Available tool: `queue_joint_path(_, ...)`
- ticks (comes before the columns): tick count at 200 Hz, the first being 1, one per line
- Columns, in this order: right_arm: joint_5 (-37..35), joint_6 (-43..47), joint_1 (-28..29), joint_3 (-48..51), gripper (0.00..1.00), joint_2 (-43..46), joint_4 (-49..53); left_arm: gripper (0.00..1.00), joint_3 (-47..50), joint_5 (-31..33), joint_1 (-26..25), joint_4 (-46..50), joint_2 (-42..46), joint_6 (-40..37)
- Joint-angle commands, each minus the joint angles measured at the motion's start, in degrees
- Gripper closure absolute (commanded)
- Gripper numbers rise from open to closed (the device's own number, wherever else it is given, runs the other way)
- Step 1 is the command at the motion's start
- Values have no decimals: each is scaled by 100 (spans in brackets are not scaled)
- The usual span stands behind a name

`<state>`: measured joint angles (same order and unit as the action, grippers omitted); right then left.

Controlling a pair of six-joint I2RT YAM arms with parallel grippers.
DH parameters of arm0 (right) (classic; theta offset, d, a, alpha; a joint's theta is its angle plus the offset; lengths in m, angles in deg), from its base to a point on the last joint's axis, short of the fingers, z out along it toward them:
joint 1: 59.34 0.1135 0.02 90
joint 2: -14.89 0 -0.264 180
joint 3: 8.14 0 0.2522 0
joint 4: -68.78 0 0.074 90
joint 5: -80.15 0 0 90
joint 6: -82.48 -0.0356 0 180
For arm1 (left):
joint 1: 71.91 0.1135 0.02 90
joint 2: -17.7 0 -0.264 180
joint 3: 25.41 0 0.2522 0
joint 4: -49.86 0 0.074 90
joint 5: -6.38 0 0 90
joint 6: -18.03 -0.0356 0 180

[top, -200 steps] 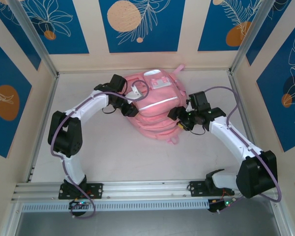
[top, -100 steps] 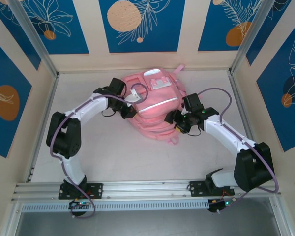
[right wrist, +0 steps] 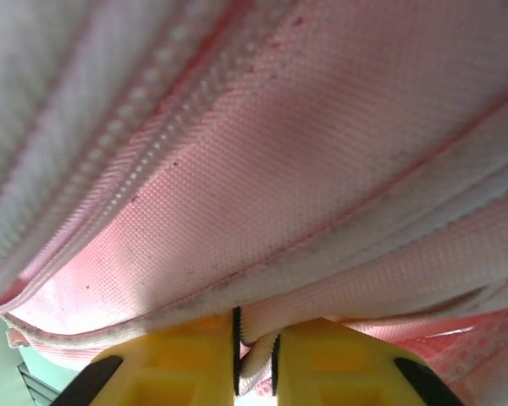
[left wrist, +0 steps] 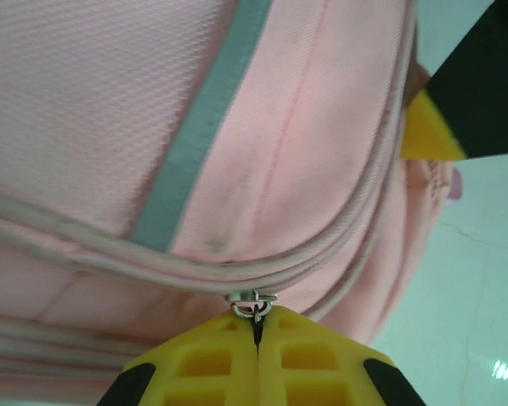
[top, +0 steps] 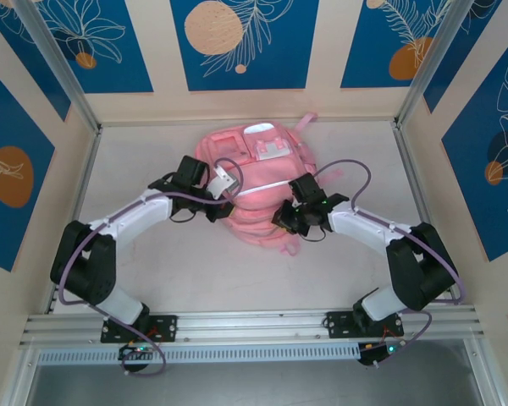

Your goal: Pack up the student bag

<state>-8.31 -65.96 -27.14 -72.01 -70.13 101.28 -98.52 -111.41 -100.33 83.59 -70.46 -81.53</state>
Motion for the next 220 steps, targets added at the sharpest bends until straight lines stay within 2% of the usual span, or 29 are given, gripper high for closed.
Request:
queue_joint_path(1, -18, -397, 234, 5, 85, -96, -880, 100, 349, -268, -344, -703, 394, 621)
queue_joint_path(30, 20, -583, 355, 15, 86, -147, -1177, 100, 555, 62, -837, -1302, 529, 1196)
queue_joint_path(60, -20, -610, 366, 115, 86, 35, -1101, 100, 389, 367, -1194, -1622, 264, 1853)
queue_joint_path(83, -236, -494, 320, 262, 81, 437, -711, 82, 351, 595, -1192, -1576, 256, 2064)
queue_joint_path(112, -645, 55, 294, 228, 72, 1030, 198, 53, 269, 743, -963, -983, 561, 2161)
queue_joint_path(133, -1099, 649, 533, -61, 65, 1291, 862, 43, 249, 921, -777, -503, 855, 2188)
queue_joint_path(153, -1497, 1238, 864, -518, 59, 1200, 1296, 39, 275, 1300, -552, -170, 1106, 2361)
queue_joint_path(186, -1912, 2229, 1394, -1328, 53, 515, 1491, 35, 306, 1992, -74, 161, 1250, 3495)
queue_joint_path(220, -2251, 2481, 1677, -2044, 52, -372, 1624, 34, 302, 2416, 101, 388, 1243, 4288)
